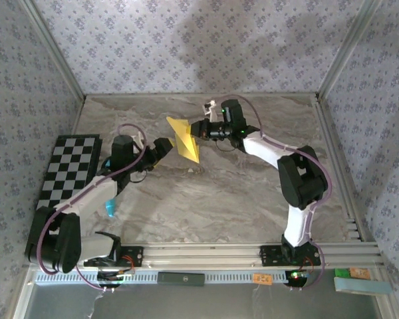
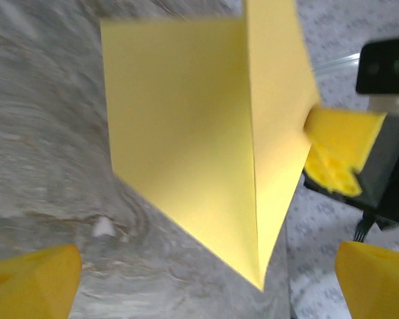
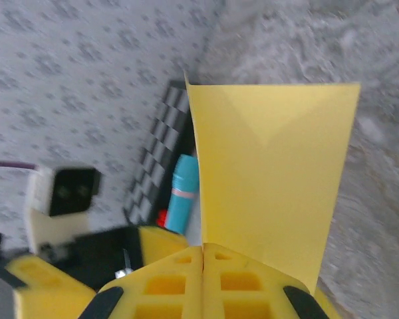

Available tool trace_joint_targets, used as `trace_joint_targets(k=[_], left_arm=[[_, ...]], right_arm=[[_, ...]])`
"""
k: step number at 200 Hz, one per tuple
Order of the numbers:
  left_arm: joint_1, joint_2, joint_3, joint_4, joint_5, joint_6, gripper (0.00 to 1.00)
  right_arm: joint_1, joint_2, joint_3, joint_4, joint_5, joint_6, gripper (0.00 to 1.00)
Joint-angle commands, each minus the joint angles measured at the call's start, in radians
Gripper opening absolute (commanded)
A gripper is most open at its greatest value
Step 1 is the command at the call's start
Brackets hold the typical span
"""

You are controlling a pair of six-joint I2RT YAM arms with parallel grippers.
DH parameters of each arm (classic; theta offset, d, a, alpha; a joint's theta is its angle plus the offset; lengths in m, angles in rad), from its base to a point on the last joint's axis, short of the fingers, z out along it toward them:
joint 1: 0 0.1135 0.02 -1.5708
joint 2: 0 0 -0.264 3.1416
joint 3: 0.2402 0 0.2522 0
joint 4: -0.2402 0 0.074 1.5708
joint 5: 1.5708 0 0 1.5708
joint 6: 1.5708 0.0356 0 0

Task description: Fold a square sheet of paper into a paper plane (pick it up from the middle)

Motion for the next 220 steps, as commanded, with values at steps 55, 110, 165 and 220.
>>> trace_joint_targets(k=[55,110,165,220], left_arm=[[-0.079,0.116,0.120,0.303,0.081,-0.101,0.79],[-0.099,0.136,0.131,0.341,0.101,-0.101,0.59],[-0.109,0.150,0.116,0.444,0.105,-0.133,0.47],[-0.109,0.155,0.106,0.495,0.100,-0.145,0.33]], right_arm=[[-0.010,-0.067,-0.087,0.334,-0.074,0.326,0.00],[-0.012,-0.068,-0.107,0.442,-0.090,0.419,0.00],[-0.014,-0.067,-0.108,0.488,-0.097,0.467,0.00],[-0.018,-0.068,-0.112,0.538,-0.098,0.516,0.01]])
